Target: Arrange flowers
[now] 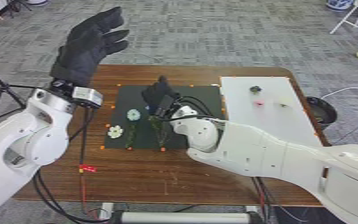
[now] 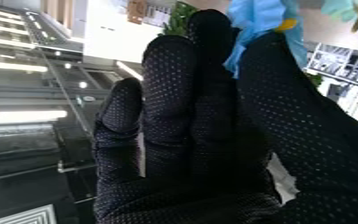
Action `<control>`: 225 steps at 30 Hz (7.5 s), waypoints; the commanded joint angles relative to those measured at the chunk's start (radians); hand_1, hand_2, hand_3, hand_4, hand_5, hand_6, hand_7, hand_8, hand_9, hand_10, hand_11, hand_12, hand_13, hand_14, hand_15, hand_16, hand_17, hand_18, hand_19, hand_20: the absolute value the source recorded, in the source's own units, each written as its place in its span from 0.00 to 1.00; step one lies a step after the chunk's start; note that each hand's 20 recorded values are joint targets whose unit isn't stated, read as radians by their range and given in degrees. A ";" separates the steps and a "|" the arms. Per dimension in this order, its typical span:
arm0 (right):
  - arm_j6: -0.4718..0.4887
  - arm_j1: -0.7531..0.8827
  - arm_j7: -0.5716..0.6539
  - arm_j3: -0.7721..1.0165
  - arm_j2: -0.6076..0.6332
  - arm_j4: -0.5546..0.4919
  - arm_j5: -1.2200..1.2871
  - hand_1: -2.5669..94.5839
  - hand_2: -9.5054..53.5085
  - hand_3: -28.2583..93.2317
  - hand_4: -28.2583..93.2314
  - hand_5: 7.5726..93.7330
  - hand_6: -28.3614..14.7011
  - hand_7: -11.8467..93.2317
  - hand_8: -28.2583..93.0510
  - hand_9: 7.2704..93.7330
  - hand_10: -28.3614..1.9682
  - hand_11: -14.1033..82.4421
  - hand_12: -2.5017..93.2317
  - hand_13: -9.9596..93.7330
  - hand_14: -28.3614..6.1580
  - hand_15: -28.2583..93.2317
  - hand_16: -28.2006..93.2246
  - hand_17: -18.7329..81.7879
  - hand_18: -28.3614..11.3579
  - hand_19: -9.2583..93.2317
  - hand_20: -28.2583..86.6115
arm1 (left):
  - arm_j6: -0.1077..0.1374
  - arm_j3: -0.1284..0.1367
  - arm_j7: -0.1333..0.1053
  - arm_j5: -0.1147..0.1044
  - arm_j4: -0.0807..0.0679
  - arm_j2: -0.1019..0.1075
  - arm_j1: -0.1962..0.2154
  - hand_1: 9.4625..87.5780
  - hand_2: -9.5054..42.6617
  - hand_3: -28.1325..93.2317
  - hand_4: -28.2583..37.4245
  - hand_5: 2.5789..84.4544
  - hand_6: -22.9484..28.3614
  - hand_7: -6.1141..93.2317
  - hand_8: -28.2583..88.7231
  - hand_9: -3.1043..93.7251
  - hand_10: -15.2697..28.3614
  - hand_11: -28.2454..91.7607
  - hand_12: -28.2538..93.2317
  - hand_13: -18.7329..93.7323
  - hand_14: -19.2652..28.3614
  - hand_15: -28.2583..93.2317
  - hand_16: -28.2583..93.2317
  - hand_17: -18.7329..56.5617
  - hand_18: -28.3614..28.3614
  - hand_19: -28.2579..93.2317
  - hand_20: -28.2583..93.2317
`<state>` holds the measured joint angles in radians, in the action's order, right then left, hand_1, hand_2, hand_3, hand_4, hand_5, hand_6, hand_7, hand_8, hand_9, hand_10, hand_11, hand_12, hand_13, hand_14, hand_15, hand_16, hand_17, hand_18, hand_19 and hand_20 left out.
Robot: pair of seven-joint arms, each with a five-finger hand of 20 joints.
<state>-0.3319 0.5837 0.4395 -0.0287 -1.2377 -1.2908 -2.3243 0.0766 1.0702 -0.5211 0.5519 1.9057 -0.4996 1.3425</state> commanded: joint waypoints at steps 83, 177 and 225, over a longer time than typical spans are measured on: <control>0.189 0.259 0.164 0.352 0.590 -0.166 0.057 0.32 0.00 0.96 0.00 0.49 0.71 0.47 0.09 0.52 0.62 0.52 0.27 0.49 0.52 0.78 0.39 0.35 0.21 0.78 0.68 | 0.014 0.162 0.018 -0.001 0.038 -0.011 0.223 0.25 0.09 0.78 0.09 0.32 0.51 0.26 0.16 0.24 0.61 0.42 0.38 0.32 0.72 0.44 0.25 0.15 0.81 0.55 0.31; -0.020 0.161 0.108 0.224 0.402 -0.357 -0.027 0.29 0.00 0.97 0.00 0.48 0.68 0.48 0.11 0.52 0.59 0.48 0.30 0.52 0.50 0.80 0.43 0.37 0.22 0.82 0.70 | -0.009 0.018 -0.005 0.005 0.002 -0.016 0.021 0.22 0.04 0.81 0.12 0.27 0.44 0.29 0.16 0.21 0.52 0.38 0.40 0.30 0.62 0.33 0.31 0.18 0.76 0.46 0.35; 0.249 0.389 0.165 0.582 0.694 -0.189 0.114 0.27 0.00 0.93 0.00 0.33 0.56 0.33 0.15 0.40 0.53 0.40 0.26 0.50 0.52 0.74 0.38 0.33 0.21 0.77 0.66 | 0.073 0.252 0.048 -0.018 0.006 -0.112 0.395 0.25 0.08 0.78 0.10 0.31 0.51 0.25 0.17 0.24 0.62 0.41 0.39 0.31 0.73 0.44 0.26 0.14 0.82 0.55 0.31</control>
<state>-0.1461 1.0384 0.6308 0.5959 -0.4944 -1.5189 -2.2174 0.1586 1.3082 -0.4752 0.5415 1.9105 -0.5875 1.7377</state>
